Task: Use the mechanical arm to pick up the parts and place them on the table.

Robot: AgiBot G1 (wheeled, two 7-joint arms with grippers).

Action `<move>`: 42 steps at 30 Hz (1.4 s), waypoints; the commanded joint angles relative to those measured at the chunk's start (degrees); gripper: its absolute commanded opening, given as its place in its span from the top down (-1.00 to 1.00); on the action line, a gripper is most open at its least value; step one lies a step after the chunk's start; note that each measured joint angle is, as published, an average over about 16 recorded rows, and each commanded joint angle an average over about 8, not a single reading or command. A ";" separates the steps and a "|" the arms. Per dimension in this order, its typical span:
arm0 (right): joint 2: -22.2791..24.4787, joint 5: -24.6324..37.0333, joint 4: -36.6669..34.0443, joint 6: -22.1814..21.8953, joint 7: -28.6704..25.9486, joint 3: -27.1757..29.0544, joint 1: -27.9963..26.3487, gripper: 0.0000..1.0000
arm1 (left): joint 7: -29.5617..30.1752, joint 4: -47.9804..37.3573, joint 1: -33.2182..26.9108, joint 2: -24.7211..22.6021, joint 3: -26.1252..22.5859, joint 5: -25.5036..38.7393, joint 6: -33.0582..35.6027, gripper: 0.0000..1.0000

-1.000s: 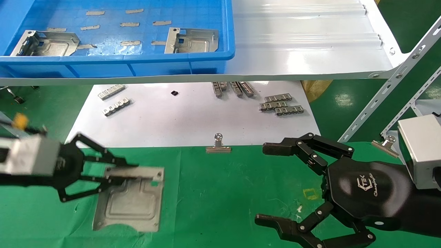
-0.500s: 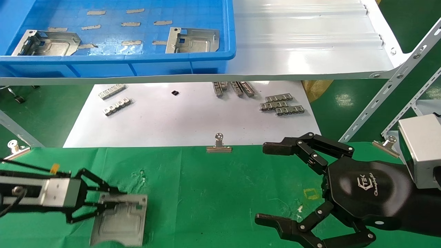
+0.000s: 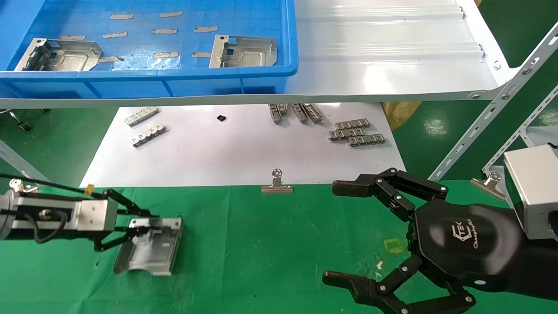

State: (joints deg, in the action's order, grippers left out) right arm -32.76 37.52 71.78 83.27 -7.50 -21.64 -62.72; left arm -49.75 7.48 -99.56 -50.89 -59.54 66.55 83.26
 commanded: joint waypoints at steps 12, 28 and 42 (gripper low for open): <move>0.00 0.00 0.00 0.00 0.00 0.00 0.00 -1.00 | 7.00 -4.66 -1.61 0.33 1.72 -3.17 7.68 -1.00; 0.00 -0.02 -0.01 -0.01 0.01 0.00 0.01 -1.00 | 13.34 -3.98 1.95 1.97 4.93 -7.35 8.50 -1.00; 0.01 -0.02 -0.02 -0.01 0.01 -0.01 0.01 -1.00 | 24.29 12.17 10.34 5.20 13.89 -11.44 7.13 -1.00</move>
State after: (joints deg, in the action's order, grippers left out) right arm -32.76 37.50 71.76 83.26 -7.49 -21.65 -62.70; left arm -25.47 19.63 -89.23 -45.69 -45.67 55.11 90.40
